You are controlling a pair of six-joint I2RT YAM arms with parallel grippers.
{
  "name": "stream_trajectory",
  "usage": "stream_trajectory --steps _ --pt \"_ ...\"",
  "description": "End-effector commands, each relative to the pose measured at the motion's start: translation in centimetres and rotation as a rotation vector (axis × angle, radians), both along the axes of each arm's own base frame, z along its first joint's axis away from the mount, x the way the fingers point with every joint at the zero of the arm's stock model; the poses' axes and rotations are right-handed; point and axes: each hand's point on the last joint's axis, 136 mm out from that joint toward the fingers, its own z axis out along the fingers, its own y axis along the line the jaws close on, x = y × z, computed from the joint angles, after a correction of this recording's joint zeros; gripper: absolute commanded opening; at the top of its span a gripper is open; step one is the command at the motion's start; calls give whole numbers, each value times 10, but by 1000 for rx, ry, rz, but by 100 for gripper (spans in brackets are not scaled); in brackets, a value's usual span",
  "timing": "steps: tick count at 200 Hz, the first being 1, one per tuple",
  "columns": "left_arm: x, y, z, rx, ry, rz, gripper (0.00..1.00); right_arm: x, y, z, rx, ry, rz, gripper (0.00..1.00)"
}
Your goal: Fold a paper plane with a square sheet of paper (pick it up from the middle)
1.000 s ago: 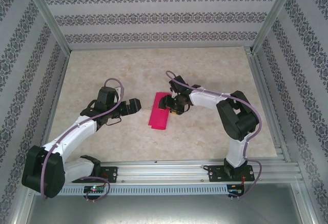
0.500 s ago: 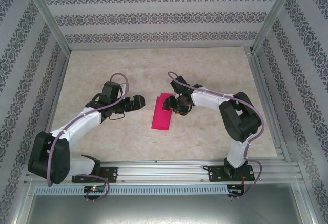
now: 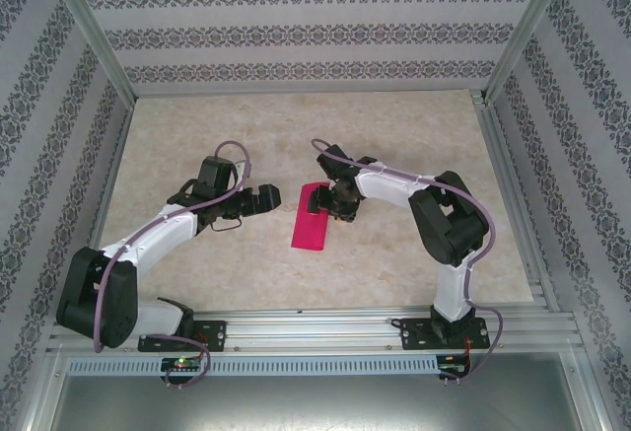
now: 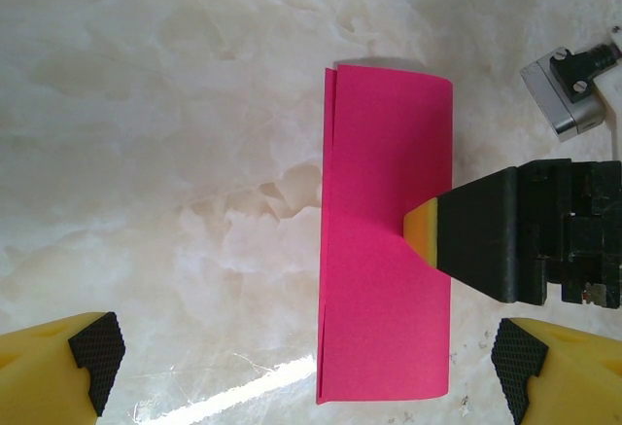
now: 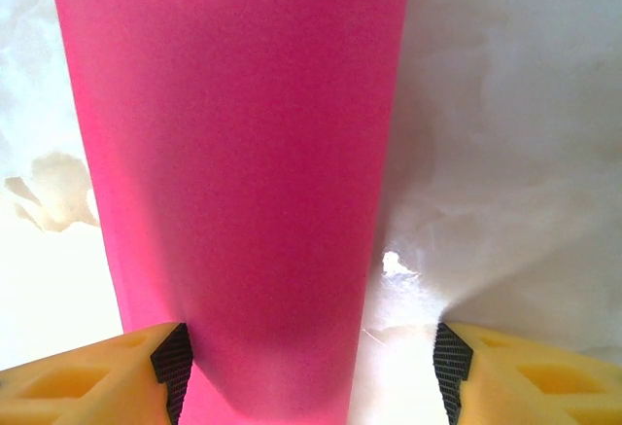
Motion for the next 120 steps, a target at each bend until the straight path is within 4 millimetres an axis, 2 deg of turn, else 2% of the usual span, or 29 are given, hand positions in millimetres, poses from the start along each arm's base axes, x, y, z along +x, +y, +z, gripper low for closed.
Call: stream_trajectory --steps 1,98,120 --pt "9 -10 16 -19 -59 -39 100 -8 -10 -15 -88 40 14 71" --pt "12 -20 11 -60 -24 -62 100 -17 -24 -36 -171 101 -25 73" --pt "13 -24 8 -78 -5 -68 96 -19 -26 -39 -192 115 -25 74"
